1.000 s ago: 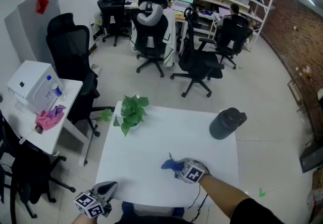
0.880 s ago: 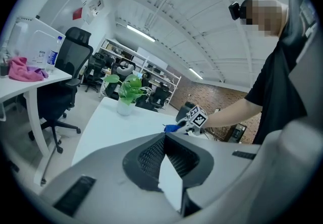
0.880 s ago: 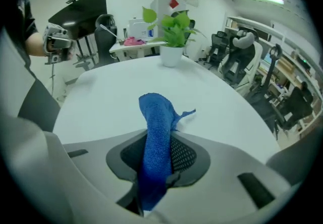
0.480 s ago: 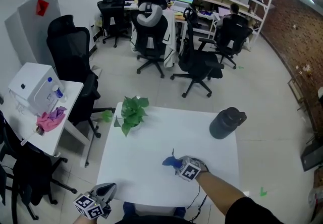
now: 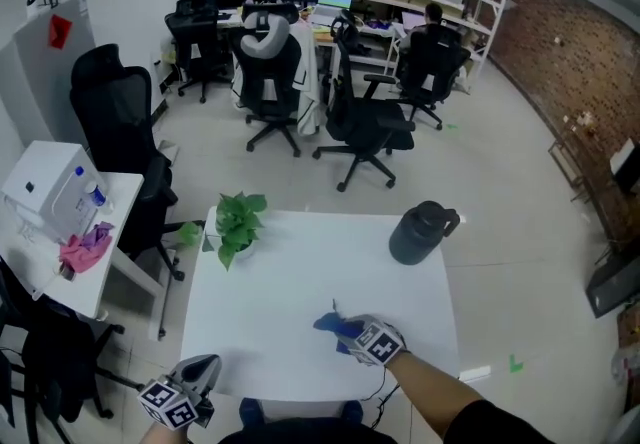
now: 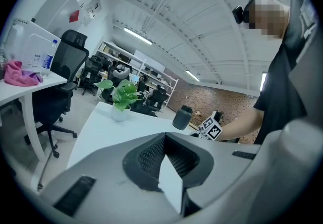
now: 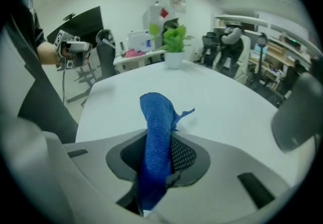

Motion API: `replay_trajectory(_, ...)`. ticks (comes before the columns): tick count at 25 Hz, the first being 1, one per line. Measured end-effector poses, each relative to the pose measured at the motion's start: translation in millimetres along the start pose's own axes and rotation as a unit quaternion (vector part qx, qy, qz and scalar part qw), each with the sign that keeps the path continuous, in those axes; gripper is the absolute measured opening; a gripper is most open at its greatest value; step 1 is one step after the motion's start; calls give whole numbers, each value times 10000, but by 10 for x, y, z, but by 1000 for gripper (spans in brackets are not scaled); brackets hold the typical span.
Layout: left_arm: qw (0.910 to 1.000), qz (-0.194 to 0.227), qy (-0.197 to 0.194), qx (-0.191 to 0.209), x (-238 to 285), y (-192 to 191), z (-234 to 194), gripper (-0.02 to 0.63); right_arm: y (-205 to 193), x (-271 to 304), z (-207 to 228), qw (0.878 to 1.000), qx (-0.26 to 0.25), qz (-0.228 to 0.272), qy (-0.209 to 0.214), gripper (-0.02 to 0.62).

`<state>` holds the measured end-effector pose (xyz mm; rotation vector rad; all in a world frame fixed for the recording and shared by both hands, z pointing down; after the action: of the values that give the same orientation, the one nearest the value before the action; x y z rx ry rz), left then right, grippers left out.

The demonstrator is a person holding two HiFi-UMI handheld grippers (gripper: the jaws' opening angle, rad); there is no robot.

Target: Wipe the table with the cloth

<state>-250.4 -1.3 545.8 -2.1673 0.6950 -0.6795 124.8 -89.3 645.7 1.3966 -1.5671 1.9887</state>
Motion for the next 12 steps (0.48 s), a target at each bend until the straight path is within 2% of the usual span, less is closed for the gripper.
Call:
replay_trajectory(2, 10000, -7, 9, 16, 1, 15, 9, 0, -283, -336, 141, 9978, 444, 147, -481, 84)
replay_trajectory(5, 10000, -13, 14, -10, 23, 12, 40, 0, -945, -900, 320, 9886, 1017, -85, -1104, 87)
replay_trajectory(9, 10000, -68, -29, -25, 64, 7, 142, 0, -1856, -1538, 483, 9645, 1724, -713, -1871, 92)
replay_trajectory(12, 9999, -122, -63, 10, 121, 20, 238, 0, -2309, -1738, 565, 9471, 2107, -1061, -2178, 100)
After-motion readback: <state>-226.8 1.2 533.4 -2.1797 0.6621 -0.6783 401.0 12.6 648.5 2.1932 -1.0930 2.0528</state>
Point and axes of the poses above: the fingertips, and each gripper's own axes: x forward along the fingers, z to its right, y out of its top, the point moved 8 cm from there along -x, backward along the fingers, and after that the axes turned 10 degrees about -x, right-handed, at the moved point
